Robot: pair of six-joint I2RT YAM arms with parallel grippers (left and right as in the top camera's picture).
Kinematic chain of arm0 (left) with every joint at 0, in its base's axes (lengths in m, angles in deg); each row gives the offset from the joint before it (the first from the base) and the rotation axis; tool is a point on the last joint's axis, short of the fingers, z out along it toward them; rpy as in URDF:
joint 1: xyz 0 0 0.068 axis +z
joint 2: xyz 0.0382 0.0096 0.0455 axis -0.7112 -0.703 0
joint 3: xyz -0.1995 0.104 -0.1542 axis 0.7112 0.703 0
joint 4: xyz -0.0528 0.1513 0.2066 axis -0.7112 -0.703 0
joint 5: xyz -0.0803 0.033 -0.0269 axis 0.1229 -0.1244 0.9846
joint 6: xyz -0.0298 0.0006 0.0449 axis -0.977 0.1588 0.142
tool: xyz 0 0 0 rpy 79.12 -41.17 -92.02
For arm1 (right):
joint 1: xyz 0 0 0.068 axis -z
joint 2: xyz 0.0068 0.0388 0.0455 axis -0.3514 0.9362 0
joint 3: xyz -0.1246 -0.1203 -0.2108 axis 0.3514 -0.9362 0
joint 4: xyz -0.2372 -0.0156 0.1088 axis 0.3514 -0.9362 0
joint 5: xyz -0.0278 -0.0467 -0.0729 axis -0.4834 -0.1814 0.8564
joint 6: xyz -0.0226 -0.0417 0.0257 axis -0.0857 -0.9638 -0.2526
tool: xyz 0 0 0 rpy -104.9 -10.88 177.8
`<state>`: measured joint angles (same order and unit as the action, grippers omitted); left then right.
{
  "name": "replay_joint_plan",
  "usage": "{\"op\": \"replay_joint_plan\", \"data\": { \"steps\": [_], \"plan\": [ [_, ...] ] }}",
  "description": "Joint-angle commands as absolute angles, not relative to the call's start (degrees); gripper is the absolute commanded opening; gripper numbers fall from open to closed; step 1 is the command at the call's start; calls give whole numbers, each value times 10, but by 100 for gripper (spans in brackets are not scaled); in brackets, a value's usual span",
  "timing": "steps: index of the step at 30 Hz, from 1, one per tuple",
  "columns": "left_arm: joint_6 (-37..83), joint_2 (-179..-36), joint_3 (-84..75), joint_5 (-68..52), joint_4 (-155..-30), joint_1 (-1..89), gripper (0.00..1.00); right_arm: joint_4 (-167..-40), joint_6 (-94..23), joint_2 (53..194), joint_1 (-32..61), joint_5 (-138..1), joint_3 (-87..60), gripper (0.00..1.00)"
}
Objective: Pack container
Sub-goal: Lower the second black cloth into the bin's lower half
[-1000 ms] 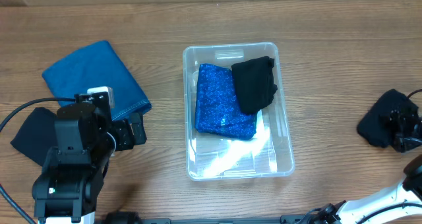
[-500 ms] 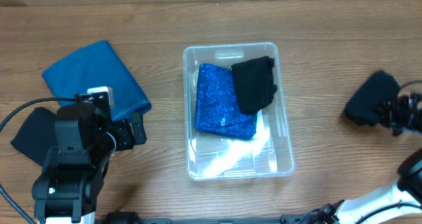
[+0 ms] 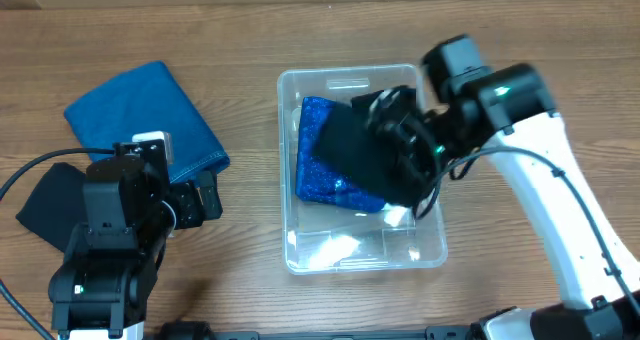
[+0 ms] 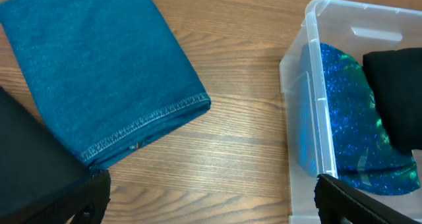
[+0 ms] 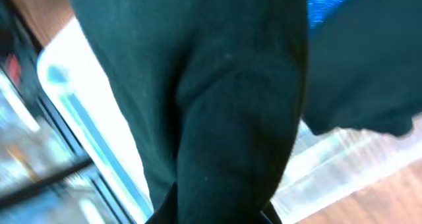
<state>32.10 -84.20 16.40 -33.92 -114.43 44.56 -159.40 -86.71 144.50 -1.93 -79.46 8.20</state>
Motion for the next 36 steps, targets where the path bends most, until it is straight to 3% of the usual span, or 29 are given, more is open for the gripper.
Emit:
{"op": "replay_joint_plan", "data": {
  "steps": [1,9,13,14,15,21,25,27,30,36],
  "plan": [
    [330,-841,152,-333,-1143,442,100,-1601,-993,1438,-54,-724,76,4],
    [330,-841,152,-333,-1144,442,100,-1453,-1057,1439,-94,-758,-185,4],
    [330,-841,152,-333,-1144,442,100,-1426,-1053,1445,-116,-764,-220,8],
    [330,-841,152,-333,-1144,442,100,-1425,-1046,1445,-117,-769,-220,36],
    [330,-841,152,-333,-1145,442,100,-1423,-1034,1445,-117,-777,-219,100],
    [330,-841,152,-333,-1145,442,100,-1452,-950,1444,-117,-734,-109,100],
    [330,-841,152,-333,-1145,442,100,-1509,-806,1444,-117,-758,22,100],
    [330,-841,152,-333,-1146,442,100,-1494,-730,1447,-116,-760,19,7],
    [330,-841,152,-333,-1146,442,100,-1475,-594,1457,-116,-760,-45,4],
    [330,-841,152,-333,-1148,442,100,-1378,-491,1457,-116,-758,-291,4]
  ]
}}
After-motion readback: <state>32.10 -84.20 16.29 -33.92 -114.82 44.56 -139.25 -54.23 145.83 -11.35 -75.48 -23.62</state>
